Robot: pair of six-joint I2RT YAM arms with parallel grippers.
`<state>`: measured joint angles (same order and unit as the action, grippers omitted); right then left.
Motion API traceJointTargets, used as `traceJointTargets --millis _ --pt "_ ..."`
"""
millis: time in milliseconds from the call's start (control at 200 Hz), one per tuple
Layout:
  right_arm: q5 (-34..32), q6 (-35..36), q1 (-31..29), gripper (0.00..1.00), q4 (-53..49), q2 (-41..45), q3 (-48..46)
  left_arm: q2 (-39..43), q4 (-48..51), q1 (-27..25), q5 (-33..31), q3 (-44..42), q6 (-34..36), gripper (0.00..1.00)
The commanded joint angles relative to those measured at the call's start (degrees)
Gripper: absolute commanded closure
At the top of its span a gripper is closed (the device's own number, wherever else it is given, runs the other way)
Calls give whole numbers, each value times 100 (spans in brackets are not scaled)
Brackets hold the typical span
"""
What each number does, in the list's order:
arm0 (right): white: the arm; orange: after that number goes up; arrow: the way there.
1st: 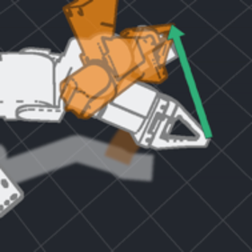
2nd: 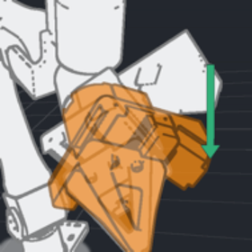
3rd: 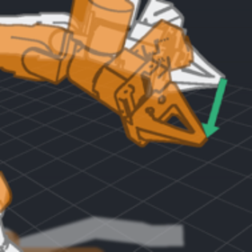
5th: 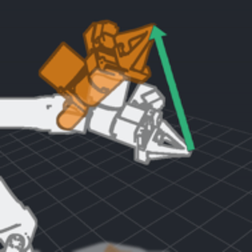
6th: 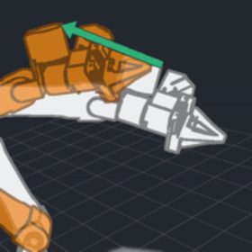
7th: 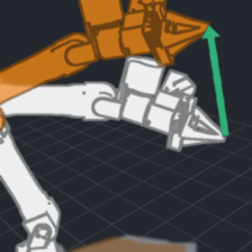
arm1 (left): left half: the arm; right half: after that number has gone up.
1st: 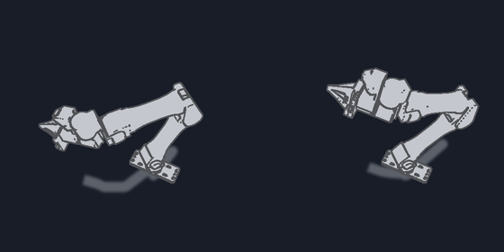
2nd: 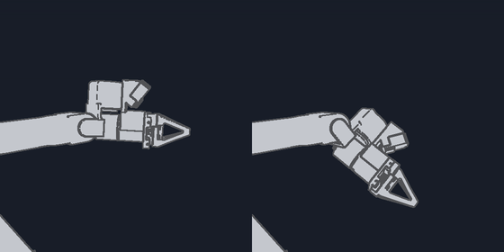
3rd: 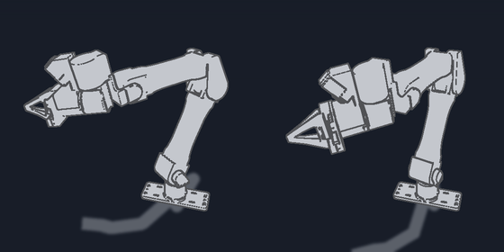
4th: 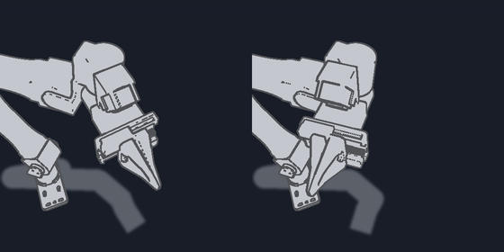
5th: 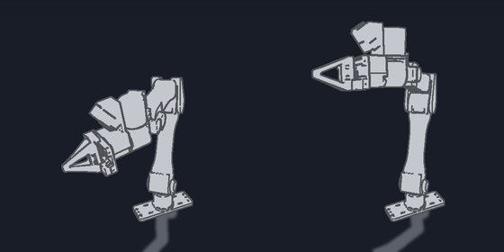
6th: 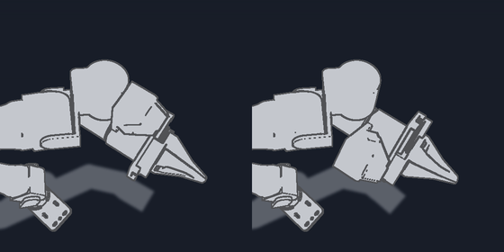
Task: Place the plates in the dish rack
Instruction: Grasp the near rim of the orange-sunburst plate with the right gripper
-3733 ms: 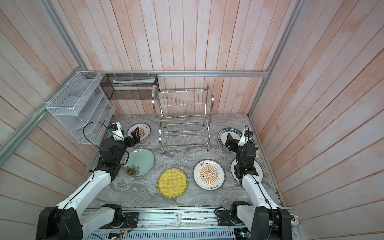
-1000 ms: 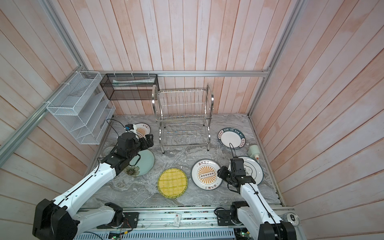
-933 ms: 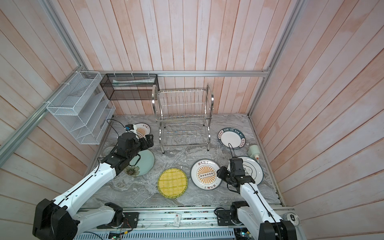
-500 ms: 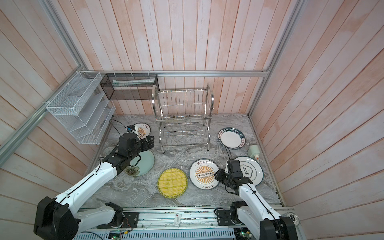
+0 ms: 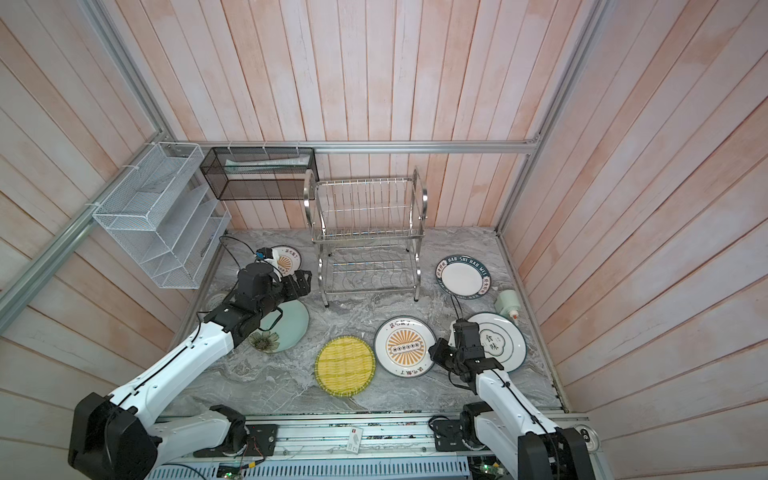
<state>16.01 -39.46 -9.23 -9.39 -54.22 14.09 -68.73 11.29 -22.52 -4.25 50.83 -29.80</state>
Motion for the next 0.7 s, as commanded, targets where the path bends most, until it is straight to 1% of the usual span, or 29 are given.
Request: traceJointTargets --millis 0,180,310,440,585,690 --pt "-10 -44 -30 79 -35 -4 -109 -6 74 12 170 190 25 0" --pt "-35 -70 -29 84 -45 113 -80 -35 142 20 170 242 19 0" --pt "-117 -97 -18 88 -81 184 -23 -167 386 70 175 363 36 0" --pt "-148 -79 -17 91 -100 195 48 -191 293 129 507 340 53 0" --pt "-143 -86 1 100 -79 166 107 -179 151 186 804 305 45 0" --pt "-9 -21 50 100 -85 152 223 -171 110 210 987 285 70 0"
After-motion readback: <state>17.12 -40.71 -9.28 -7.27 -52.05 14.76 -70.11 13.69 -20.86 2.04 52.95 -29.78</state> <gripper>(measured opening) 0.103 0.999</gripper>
